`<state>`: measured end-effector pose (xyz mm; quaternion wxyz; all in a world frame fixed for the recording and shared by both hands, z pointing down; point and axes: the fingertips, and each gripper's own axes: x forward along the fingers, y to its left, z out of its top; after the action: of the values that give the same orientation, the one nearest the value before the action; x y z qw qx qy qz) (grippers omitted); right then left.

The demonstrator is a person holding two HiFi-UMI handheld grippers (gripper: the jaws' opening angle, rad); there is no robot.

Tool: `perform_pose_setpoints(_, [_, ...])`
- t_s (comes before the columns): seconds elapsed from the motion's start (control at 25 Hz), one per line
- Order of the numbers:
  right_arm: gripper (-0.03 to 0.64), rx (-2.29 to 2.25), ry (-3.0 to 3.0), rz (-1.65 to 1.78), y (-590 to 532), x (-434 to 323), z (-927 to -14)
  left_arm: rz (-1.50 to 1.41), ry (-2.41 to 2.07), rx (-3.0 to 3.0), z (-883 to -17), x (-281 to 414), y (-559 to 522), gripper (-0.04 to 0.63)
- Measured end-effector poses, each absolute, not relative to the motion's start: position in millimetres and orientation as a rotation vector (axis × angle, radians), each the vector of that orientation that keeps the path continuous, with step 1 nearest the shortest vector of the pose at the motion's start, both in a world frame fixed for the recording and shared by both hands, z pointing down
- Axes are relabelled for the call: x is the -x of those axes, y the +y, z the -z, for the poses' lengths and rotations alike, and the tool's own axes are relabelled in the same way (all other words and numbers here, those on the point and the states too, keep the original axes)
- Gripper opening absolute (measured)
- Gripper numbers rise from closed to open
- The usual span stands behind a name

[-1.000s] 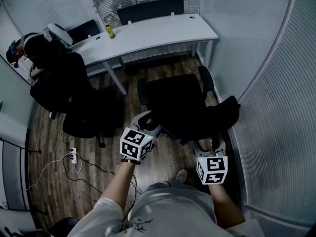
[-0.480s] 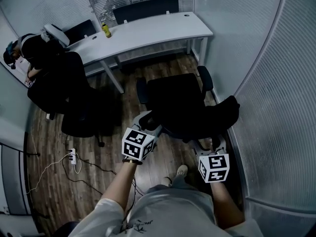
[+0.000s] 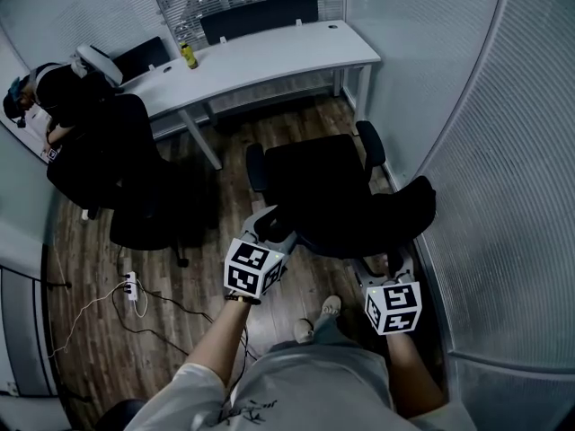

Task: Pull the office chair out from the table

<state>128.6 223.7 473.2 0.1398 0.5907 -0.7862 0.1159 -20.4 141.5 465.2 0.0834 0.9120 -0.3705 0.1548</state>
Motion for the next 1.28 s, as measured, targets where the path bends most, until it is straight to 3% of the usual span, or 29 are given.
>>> perform_pose_setpoints(1.28, [0.273,-1.783,-2.265,-0.333,234.0,-127.5,-466.2,-0.489,-1.09,-2.788,-462.3,20.1,143.3,0.262])
